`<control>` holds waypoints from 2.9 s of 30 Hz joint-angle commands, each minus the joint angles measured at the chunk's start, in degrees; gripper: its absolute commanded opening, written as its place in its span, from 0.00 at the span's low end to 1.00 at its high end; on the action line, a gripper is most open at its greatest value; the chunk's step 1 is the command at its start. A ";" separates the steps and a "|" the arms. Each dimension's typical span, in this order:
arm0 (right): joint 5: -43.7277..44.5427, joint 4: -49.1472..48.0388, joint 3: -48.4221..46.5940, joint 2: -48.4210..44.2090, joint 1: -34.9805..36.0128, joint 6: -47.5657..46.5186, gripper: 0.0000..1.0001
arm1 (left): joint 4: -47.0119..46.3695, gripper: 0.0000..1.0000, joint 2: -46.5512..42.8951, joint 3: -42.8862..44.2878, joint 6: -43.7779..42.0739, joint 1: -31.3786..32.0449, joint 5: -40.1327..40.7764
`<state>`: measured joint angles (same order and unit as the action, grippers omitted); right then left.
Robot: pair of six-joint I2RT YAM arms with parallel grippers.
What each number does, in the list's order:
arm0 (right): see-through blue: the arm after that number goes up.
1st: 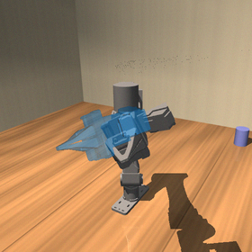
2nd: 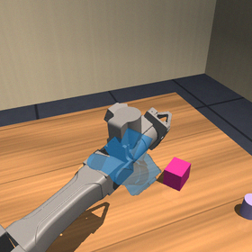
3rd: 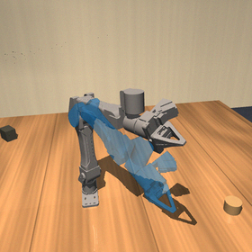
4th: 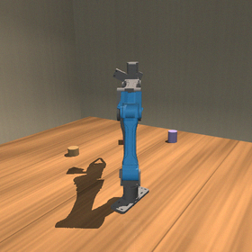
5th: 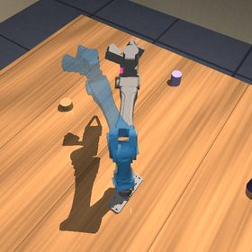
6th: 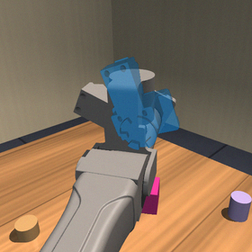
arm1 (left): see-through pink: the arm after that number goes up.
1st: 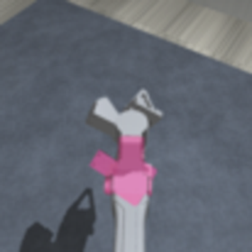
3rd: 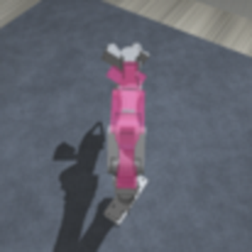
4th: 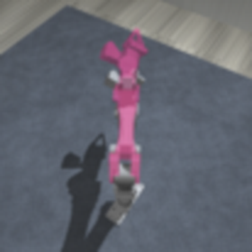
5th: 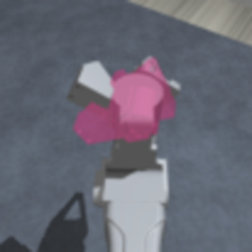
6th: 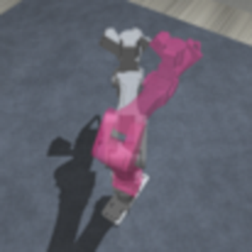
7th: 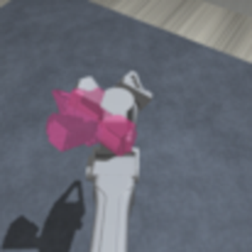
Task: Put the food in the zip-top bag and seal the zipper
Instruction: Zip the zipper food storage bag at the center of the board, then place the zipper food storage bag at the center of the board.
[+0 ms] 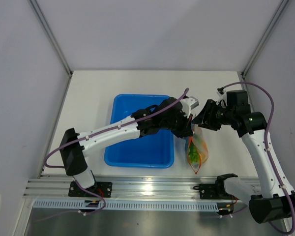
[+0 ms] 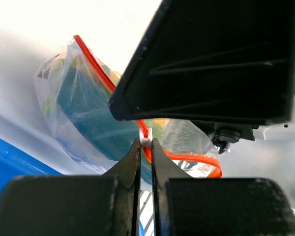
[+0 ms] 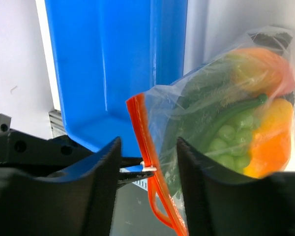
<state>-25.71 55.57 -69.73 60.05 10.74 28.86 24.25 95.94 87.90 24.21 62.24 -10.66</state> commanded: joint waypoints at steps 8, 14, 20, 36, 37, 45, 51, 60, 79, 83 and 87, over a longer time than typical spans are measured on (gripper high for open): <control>5.41 -3.63 2.06 2.17 2.35 1.81 0.28 | -2.19 0.01 0.47 3.86 1.02 0.34 -0.68; 6.90 -3.63 2.23 2.53 2.35 2.34 0.00 | -2.10 0.00 0.74 4.04 1.11 0.43 -0.95; 8.84 -3.63 0.75 2.17 2.35 3.92 0.00 | -1.31 0.00 0.30 3.60 1.28 0.43 -0.33; 10.77 -2.48 -6.03 6.04 -4.94 2.25 0.00 | -1.48 0.00 -5.50 -3.69 3.04 1.39 -0.86; 10.69 -2.57 -6.03 6.22 -5.29 2.08 0.00 | -1.83 0.00 -6.02 -4.66 3.13 1.57 -0.95; 10.51 -4.33 -6.12 8.41 -7.31 1.81 0.00 | -2.10 0.01 -10.51 -10.37 3.65 2.71 -0.68; 10.07 -5.03 -6.29 9.38 -8.90 1.64 0.00 | -2.10 0.00 -14.02 -14.77 4.01 3.77 0.20; 9.81 -4.77 -7.17 10.61 -12.15 0.41 0.00 | -1.93 0.00 -17.10 -18.81 4.27 5.08 0.90; 10.51 -3.63 -6.03 9.29 -14.17 -0.30 0.00 | -2.46 0.62 -19.03 -19.43 2.87 5.97 6.25; 10.78 -3.80 -6.64 9.64 -15.40 -0.12 0.00 | -0.88 0.72 -22.72 -19.08 1.20 5.97 12.57; 10.95 -5.21 -7.87 11.92 -17.07 1.19 0.00 | -0.08 0.99 -27.73 -19.43 -0.47 5.88 16.89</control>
<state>-16.03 54.15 -74.17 71.05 -4.99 29.78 24.36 74.08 66.92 25.96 67.92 0.36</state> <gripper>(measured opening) 0.010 0.955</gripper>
